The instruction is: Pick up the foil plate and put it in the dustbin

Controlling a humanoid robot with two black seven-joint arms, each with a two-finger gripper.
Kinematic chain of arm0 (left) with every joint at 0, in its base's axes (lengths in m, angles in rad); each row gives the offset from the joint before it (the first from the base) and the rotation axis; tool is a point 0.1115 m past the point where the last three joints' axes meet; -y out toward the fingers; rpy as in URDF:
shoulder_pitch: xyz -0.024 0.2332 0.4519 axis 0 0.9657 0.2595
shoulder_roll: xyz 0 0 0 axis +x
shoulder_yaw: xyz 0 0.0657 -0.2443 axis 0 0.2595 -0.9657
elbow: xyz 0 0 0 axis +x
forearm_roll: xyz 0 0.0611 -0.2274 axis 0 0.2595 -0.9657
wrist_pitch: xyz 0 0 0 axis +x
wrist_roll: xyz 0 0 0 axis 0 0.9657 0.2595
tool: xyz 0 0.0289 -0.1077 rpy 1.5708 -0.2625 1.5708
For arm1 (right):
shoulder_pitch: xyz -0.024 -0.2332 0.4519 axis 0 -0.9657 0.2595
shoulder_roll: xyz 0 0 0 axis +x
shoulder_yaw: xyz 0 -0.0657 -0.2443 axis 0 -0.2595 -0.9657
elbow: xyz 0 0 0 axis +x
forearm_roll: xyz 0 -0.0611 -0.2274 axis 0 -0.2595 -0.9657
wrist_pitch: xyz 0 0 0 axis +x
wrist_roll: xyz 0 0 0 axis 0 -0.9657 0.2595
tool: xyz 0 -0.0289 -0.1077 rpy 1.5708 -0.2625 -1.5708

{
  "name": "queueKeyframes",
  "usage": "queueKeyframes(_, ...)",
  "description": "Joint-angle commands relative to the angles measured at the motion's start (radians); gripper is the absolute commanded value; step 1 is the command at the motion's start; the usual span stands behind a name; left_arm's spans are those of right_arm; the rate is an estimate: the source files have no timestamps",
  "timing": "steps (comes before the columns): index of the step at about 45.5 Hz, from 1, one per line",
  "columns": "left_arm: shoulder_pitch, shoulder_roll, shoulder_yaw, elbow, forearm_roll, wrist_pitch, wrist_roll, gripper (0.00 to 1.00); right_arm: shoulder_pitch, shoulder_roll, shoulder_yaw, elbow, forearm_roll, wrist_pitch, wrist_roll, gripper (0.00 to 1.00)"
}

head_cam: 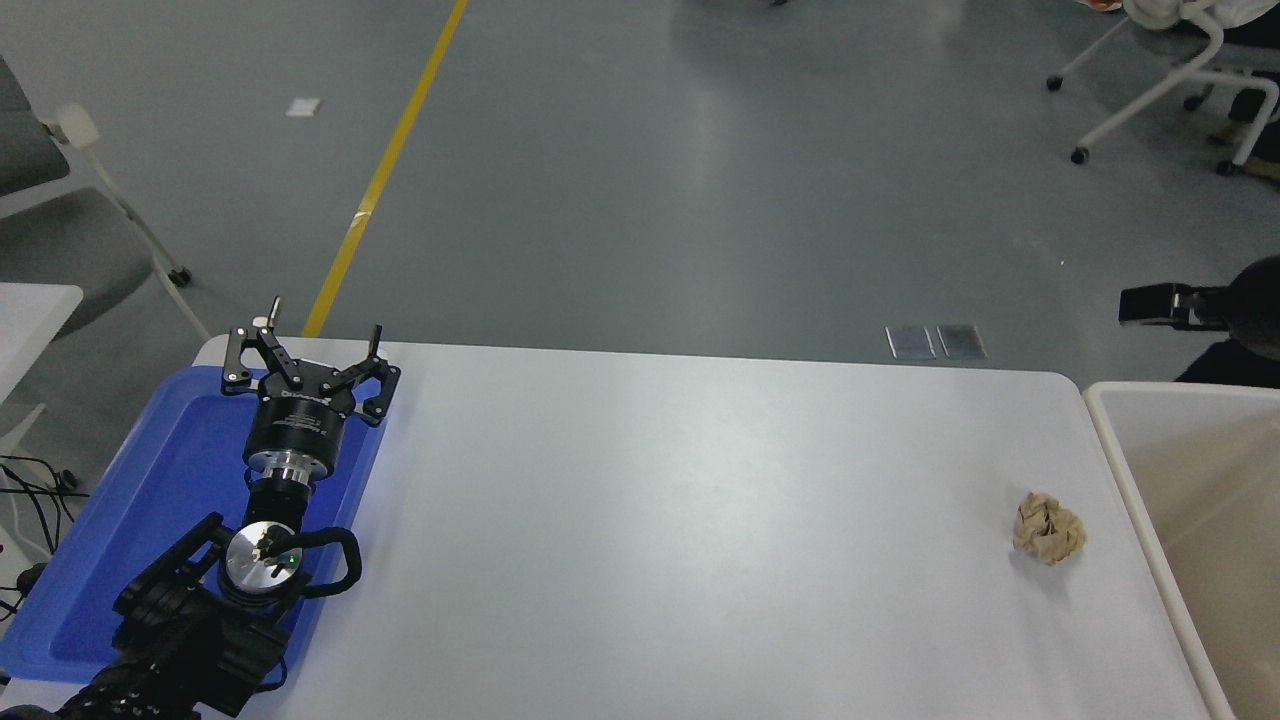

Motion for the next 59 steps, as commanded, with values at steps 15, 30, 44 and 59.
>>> queueKeyframes(15,0.0,0.0,0.0,0.0,0.0,-0.001,0.0,1.0,0.251,0.123,-0.128,0.261,0.024,0.052,0.0,1.0)
queueKeyframes(30,0.0,0.0,0.0,0.0,0.0,-0.001,0.0,1.0,0.306,0.252,-0.132,0.333,0.169,0.083,-0.002,1.0)
queueKeyframes(44,0.0,0.0,0.0,0.0,0.0,-0.001,0.002,1.0,0.323,0.287,-0.134,0.394,0.22,0.139,-0.003,1.0)
queueKeyframes(59,0.0,0.0,0.0,0.0,0.0,-0.001,0.002,1.0,0.329,0.344,-0.129,0.423,0.307,0.279,0.001,1.0)
